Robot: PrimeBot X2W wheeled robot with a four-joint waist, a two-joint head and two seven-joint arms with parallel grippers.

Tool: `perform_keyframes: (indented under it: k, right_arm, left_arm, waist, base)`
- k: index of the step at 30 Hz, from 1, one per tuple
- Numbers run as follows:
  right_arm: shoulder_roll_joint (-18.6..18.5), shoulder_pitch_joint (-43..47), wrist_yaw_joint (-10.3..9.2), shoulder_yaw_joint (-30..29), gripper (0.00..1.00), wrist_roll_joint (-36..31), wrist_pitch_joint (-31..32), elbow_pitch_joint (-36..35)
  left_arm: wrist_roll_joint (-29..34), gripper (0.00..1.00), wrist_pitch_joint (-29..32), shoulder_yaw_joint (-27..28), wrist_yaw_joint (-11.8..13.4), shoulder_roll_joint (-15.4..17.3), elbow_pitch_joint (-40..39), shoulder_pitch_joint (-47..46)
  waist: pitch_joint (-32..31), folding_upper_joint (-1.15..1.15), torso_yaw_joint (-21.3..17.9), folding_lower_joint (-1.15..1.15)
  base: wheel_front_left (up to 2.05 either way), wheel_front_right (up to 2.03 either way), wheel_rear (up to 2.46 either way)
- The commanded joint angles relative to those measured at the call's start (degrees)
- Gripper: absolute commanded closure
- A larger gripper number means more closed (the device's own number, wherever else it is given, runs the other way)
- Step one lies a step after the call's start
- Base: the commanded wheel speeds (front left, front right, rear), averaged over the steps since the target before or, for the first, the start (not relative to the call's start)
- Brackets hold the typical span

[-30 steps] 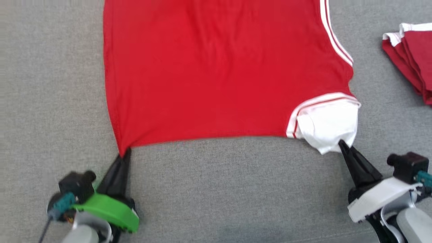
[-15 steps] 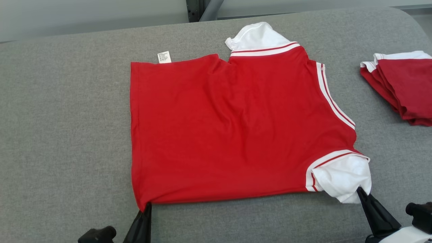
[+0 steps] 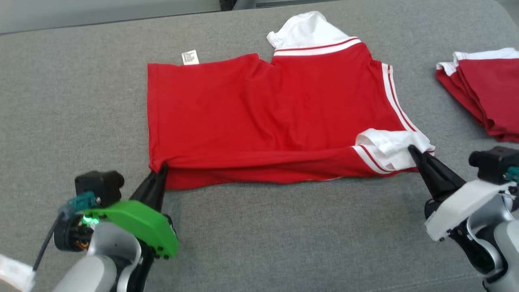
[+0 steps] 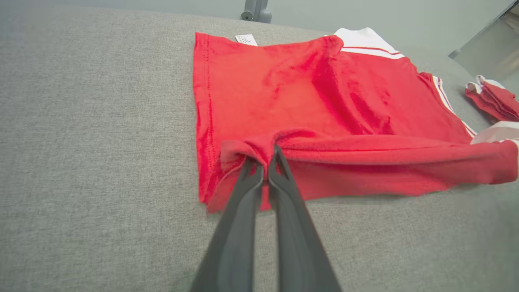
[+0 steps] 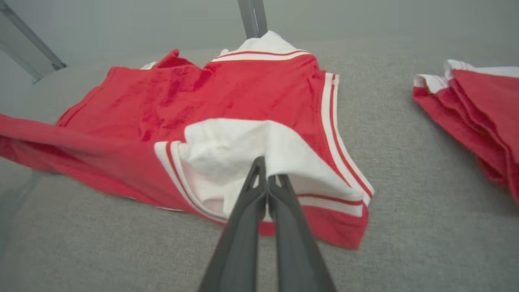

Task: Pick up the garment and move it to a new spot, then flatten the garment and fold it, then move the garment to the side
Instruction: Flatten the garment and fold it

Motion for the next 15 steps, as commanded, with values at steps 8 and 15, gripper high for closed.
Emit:
perform_keyframes:
  k: [8, 15]
  right_arm:
    - [-0.2, -13.1, -0.04, 6.0, 1.0, -1.0, 1.4, 10.0]
    - [0.8, -18.7, -0.04, 8.9, 0.0, -2.6, -3.4, 17.2]
  left_arm:
    - [-0.8, 1.0, 8.1, -2.4, -2.2, -1.9, 9.9, -12.1]
    - [-1.5, 0.0, 7.2, -2.6, -3.7, -3.6, 17.1, -14.6]
  waist:
    - [4.4, 0.0, 1.6, 0.01]
    - [4.8, 0.0, 1.4, 0.01]
  base:
    - [0.0, 0.0, 0.0]
    - [0.0, 0.0, 0.0]
